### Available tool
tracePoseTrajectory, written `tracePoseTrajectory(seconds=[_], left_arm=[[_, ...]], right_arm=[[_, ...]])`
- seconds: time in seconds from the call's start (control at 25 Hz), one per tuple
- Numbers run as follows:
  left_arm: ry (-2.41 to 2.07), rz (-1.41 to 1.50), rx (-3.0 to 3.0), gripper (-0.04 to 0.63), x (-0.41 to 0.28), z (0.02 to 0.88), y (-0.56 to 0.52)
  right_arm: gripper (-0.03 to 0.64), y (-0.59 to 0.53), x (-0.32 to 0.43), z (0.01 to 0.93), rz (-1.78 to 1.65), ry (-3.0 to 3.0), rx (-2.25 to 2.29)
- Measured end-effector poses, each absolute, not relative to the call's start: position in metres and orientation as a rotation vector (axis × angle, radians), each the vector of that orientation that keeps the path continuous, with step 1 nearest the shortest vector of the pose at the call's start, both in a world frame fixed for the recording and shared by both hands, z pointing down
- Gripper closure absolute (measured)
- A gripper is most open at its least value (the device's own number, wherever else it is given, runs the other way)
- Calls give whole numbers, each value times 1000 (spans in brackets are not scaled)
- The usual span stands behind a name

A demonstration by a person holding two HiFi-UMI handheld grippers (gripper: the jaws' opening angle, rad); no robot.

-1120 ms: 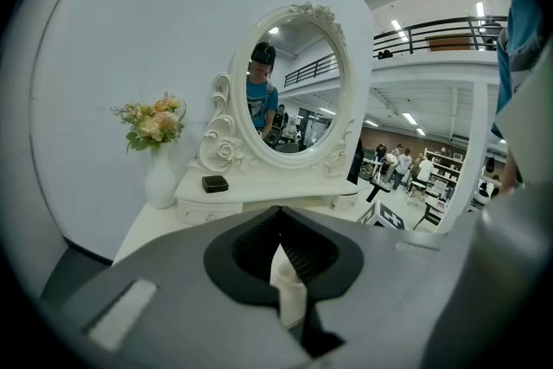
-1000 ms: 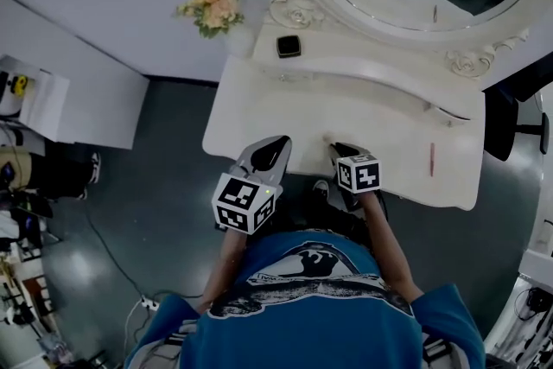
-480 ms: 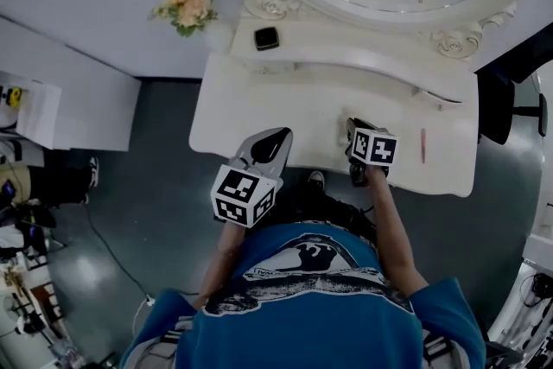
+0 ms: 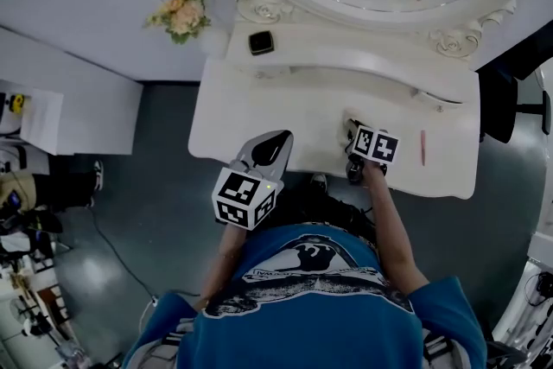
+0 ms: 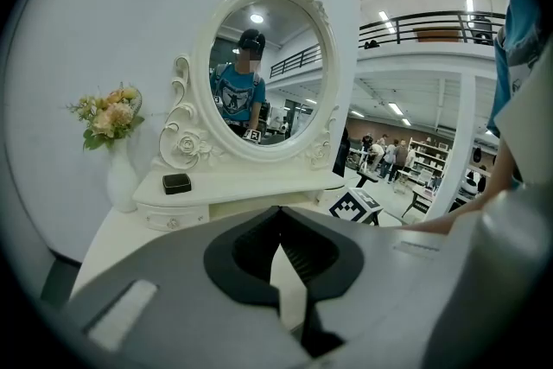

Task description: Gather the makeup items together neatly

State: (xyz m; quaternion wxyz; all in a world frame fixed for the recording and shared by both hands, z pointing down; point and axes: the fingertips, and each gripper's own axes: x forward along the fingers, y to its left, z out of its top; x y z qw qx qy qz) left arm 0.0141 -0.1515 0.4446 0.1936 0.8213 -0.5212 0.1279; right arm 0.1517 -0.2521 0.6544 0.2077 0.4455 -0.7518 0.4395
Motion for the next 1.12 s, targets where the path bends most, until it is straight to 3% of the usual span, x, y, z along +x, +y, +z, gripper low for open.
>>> tracePoseTrajectory(seconds=[0.48, 0.76, 0.84, 1.12], left_arm=[[-1419, 372, 2299, 584, -13, 451, -158], [-1376, 368, 2338, 584, -38, 445, -166], [-1372, 363, 2342, 584, -47, 443, -167], [-1376, 328, 2337, 584, -71, 444, -169]], right_arm=[[536, -251, 155, 653, 1260, -2074, 1323], [491, -252, 159, 643, 1286, -2064, 1404], [458, -252, 162, 638, 1269, -2061, 1433], [454, -266, 164, 605, 1126, -2093, 1479]])
